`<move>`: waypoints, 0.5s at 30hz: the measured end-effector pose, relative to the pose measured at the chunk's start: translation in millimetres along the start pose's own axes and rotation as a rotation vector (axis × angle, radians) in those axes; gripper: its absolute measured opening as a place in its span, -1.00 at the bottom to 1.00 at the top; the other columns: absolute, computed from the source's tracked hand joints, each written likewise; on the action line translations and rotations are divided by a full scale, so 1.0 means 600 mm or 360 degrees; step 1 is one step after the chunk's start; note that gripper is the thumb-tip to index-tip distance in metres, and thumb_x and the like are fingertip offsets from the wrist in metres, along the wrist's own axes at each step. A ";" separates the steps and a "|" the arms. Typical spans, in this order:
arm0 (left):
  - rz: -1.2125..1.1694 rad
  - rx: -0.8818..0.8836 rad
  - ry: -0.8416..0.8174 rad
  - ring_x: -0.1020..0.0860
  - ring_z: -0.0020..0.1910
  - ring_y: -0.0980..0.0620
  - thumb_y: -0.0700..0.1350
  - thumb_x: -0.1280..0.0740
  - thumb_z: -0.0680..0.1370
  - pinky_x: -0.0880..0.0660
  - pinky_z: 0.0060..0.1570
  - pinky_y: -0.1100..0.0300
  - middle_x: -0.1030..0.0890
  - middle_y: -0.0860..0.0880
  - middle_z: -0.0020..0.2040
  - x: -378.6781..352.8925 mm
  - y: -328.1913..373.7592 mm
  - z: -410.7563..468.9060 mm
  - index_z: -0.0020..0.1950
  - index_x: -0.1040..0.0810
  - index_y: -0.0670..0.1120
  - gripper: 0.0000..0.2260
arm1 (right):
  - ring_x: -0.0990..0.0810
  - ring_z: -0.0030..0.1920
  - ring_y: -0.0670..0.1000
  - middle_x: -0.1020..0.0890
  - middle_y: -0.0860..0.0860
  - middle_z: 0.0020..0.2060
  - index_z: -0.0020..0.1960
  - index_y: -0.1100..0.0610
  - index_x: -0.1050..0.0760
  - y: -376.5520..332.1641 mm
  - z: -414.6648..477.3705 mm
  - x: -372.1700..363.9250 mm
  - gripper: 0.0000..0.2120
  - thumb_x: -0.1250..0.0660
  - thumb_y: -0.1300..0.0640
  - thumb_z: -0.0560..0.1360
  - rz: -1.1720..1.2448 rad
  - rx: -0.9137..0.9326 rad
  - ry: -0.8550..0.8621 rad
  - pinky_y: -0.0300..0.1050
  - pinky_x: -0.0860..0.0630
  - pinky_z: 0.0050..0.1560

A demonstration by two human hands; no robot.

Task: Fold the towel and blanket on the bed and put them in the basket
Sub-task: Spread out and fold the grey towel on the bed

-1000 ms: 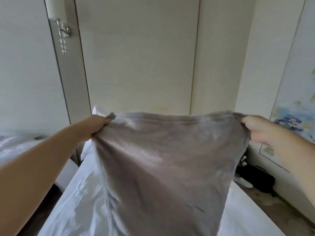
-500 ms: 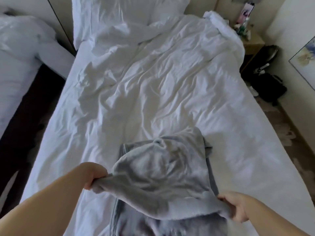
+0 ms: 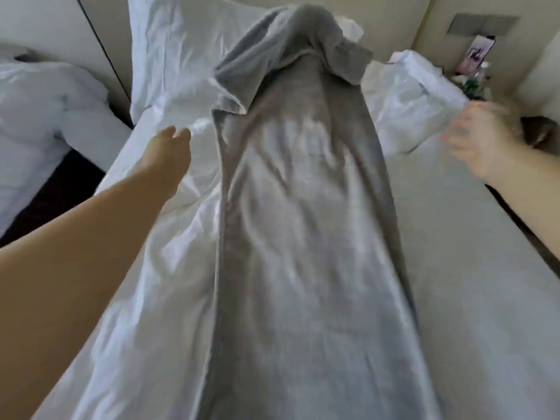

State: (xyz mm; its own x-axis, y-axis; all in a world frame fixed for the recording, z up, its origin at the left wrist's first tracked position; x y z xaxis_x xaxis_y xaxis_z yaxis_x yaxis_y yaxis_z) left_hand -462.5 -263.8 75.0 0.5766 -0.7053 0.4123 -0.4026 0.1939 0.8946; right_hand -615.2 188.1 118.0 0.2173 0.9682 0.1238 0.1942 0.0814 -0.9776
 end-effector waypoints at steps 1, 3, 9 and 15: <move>-0.0049 0.0067 -0.0028 -0.45 -0.07 -0.03 0.02 -0.15 0.62 -0.44 -0.07 0.07 -0.45 0.02 -0.10 -0.014 -0.025 0.000 -0.24 -0.34 0.09 -0.77 | -0.55 -0.43 -0.10 -0.56 -0.10 -0.38 -0.15 -0.01 -0.41 0.036 -0.002 -0.001 -0.83 -0.13 0.12 0.59 -0.0067 -0.0067 -0.0044 -0.20 -0.37 -0.33; -0.0125 0.0332 -0.0182 -0.43 -0.29 -0.03 0.00 -0.22 0.61 -0.34 -0.28 0.15 -0.45 -0.05 -0.21 -0.048 -0.124 -0.019 -0.25 -0.39 0.02 -0.77 | -0.56 -0.52 -0.15 -0.59 -0.08 -0.53 -0.18 0.03 -0.44 0.142 -0.011 0.009 -0.83 -0.18 0.15 0.58 -0.0253 -0.0254 -0.0133 -0.19 -0.39 -0.29; 0.0383 0.1037 -0.0571 -0.44 -0.48 -0.01 0.12 -0.33 0.54 -0.38 -0.39 0.30 -0.48 -0.11 -0.31 -0.114 -0.418 -0.172 -0.21 -0.49 -0.14 -0.67 | -0.54 -0.17 0.12 -0.57 0.13 -0.19 0.07 0.21 -0.53 0.513 -0.130 0.103 -0.75 -0.29 0.03 0.56 -0.0867 -0.0906 -0.0248 -0.05 -0.44 -0.03; 0.0546 0.1058 -0.0427 -0.64 -0.05 -0.24 0.10 -0.38 0.51 -0.55 -0.09 0.09 -0.66 -0.25 -0.03 -0.114 -0.532 -0.237 0.06 -0.62 -0.25 -0.59 | -0.63 -0.45 0.10 -0.65 0.15 -0.43 -0.05 0.29 -0.56 0.644 -0.214 0.145 -0.88 -0.31 0.22 0.54 -0.0699 -0.1339 -0.0421 -0.04 -0.60 -0.31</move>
State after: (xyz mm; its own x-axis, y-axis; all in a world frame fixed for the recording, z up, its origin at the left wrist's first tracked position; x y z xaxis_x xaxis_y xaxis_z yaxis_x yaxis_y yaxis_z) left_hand -272.2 -180.5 -214.2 0.1868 -0.8365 0.5152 -0.9154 0.0421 0.4003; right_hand -398.5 273.5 -227.2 -0.2384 0.9222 0.3046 0.8461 0.3512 -0.4010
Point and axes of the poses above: each hand's wrist, its own z-axis towards the middle knuckle, its own x-axis out of the back of the hand, y = z × x, the point moved 7 cm from there along z, towards the middle knuckle
